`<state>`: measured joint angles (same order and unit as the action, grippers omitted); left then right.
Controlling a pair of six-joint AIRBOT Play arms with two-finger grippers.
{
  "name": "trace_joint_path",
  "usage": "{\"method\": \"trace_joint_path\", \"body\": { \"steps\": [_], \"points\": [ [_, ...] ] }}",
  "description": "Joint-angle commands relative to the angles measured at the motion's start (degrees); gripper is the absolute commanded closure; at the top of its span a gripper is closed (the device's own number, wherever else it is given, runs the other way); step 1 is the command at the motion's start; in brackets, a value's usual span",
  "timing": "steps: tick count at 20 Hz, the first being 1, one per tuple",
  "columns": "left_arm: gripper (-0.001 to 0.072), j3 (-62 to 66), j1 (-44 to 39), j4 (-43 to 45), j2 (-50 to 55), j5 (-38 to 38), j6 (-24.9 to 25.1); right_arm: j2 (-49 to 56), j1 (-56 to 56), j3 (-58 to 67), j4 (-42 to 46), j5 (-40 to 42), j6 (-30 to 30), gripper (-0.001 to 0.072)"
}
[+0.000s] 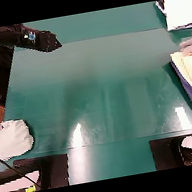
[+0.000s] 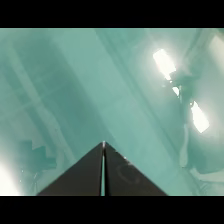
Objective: Fold the shirts.
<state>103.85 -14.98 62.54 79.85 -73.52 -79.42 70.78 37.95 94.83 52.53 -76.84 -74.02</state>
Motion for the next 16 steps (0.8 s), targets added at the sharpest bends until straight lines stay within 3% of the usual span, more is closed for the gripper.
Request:
{"method": "trace_joint_path", "body": {
  "steps": [1, 3, 6, 7, 9, 10, 12, 16],
  "points": [
    [0.0686, 0.00, -0.04, 0.04, 0.02, -1.09, 0.46, -5.84, 2.01, -7.65, 4.87, -2.21, -0.13, 0.0701],
    [0.0686, 0.00, -0.04, 0.04, 0.02, -1.11, 0.90, -9.38, 2.08, -13.40, 12.35, -2.23, -0.44, 0.0699],
    [0.0686, 0.00, -0.04, 0.04, 0.02, -1.16, 1.86, -13.60, 2.08, -20.09, 25.81, -2.40, -6.67, 0.0688],
    [0.0686, 0.00, -0.04, 0.04, 0.02, -1.20, 1.86, -14.40, 2.10, -21.70, 30.36, -3.02, -9.40, 0.0584],
    [0.0686, 0.00, -0.04, 0.04, 0.02, -1.57, 1.86, -15.63, 2.10, -24.37, 39.91, -4.90, -12.55, 0.0142],
    [0.0685, 0.00, -0.04, 0.04, 0.02, -1.79, 1.86, -15.87, 2.10, -25.09, 43.01, -5.57, -13.73, 0.0099],
    [0.0686, 0.00, -0.04, 0.04, 0.02, -1.97, 1.90, -15.87, 1.95, -25.22, 42.40, -6.78, -14.60, 0.0100],
    [0.0686, 0.00, -0.04, 0.02, 0.00, -2.05, 1.86, -15.85, -3.87, -25.16, 31.95, -6.69, -14.49, 0.0130]
  ]
}}
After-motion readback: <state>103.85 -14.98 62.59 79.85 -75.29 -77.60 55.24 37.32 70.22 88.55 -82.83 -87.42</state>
